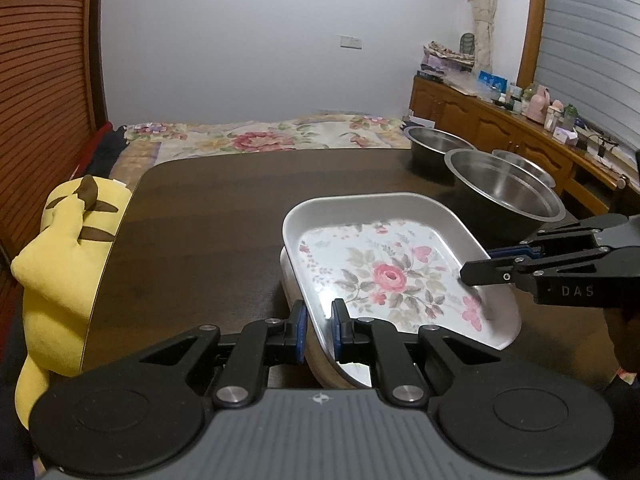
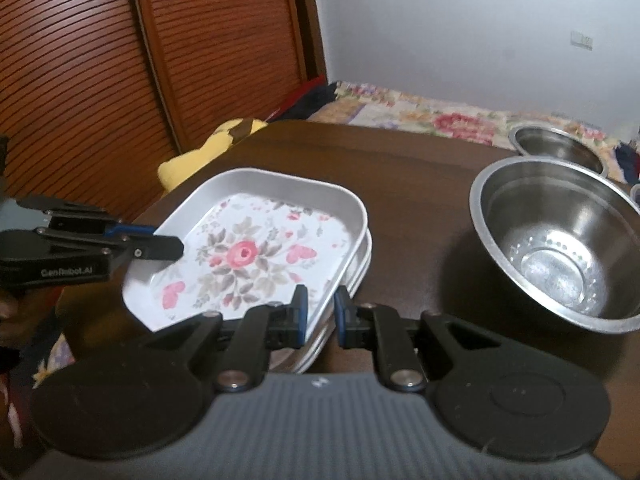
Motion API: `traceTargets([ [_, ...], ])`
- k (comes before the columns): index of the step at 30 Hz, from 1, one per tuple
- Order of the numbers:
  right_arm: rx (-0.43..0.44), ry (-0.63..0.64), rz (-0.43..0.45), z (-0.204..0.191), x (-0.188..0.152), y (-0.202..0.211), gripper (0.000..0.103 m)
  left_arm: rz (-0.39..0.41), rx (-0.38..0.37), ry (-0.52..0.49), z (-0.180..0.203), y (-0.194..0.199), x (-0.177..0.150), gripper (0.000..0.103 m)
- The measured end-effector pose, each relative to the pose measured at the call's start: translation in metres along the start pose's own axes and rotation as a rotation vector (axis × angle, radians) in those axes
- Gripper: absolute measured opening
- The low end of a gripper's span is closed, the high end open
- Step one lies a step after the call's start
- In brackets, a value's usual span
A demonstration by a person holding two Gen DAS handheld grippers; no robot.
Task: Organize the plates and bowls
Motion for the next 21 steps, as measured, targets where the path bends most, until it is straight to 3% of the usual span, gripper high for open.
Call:
traceTargets([
  [6, -0.054, 0.017, 0.077, -0.006, -0.005, 0.004, 0.016, -0.002, 0.024, -0.014, 0.002, -0.003, -0.004, 0.014],
  [14, -0.086, 0.03, 0.104, -0.008, -0.007, 0.002, 0.018, 0.013, 0.067, -0.025, 0.001, -0.006, -0.006, 0.013],
  [21, -0.102, 0.038, 0.12, -0.013, -0.009, -0.001, 0.018, -0.001, 0.06, -0.012, -0.002, -0.014, -0.011, 0.014],
])
Point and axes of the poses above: each gripper's, at about its wrist camera, not at the fingertips, and y roughly against the way its jaws point, z to its right, x to its top, the point moved 9 cm from there along -y, roughly the way its jaws point, and after that the axes turned 11 degrees about -z, right-handed, at the moved point
